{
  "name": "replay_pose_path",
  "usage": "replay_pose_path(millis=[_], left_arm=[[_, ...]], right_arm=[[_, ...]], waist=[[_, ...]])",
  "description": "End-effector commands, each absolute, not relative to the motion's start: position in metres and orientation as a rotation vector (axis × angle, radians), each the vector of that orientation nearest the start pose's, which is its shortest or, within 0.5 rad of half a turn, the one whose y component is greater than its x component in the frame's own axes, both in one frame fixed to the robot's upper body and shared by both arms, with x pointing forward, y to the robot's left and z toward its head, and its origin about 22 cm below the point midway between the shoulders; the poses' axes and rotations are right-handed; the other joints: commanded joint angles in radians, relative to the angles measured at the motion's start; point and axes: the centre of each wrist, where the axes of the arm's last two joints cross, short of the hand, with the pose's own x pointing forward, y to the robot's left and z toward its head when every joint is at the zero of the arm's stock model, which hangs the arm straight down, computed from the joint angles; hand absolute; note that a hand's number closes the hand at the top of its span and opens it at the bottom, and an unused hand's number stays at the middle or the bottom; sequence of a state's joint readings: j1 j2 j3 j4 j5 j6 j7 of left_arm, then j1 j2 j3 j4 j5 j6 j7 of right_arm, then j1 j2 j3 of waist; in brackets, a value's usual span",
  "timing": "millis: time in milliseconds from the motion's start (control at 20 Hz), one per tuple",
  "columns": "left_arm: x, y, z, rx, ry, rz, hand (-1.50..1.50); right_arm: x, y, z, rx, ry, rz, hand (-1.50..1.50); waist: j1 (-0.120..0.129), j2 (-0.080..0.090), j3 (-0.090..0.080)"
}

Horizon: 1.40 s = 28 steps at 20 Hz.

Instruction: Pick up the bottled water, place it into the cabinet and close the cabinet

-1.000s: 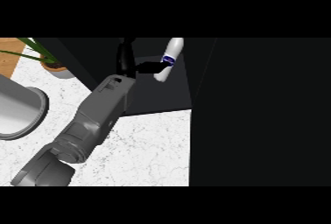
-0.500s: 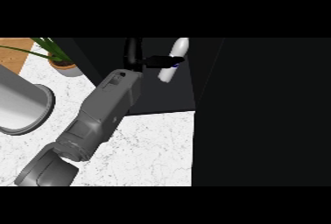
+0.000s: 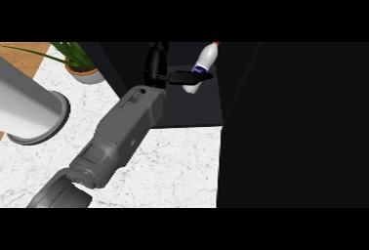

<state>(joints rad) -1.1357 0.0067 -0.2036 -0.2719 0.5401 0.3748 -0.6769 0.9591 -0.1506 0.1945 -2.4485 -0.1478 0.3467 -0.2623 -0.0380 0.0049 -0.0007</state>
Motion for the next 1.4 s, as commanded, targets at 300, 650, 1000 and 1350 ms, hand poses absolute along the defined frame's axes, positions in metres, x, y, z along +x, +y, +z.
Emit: replay_pose_path(millis=[300,650,1000,1350], left_arm=[[0.391,0.08,0.015,-0.225,-1.872,0.005,-1.5],[0.349,0.062,0.015,-0.465,-1.864,0.032,-1.5],[0.295,0.066,0.008,-0.571,-1.875,0.037,-1.5],[0.268,0.113,0.018,-0.588,-1.842,0.006,1.5]], right_arm=[[0.032,-0.237,0.131,0.221,-1.842,0.072,-1.5],[0.038,-0.238,0.118,0.207,-1.826,0.081,-1.5],[0.033,-0.238,0.116,0.19,-1.823,0.11,-1.5],[0.037,-0.236,0.135,0.298,-1.813,0.357,1.5]], waist=[[0.023,-0.016,-0.001],[0.044,-0.016,0.0],[0.047,-0.017,0.001],[0.055,-0.012,0.0]])
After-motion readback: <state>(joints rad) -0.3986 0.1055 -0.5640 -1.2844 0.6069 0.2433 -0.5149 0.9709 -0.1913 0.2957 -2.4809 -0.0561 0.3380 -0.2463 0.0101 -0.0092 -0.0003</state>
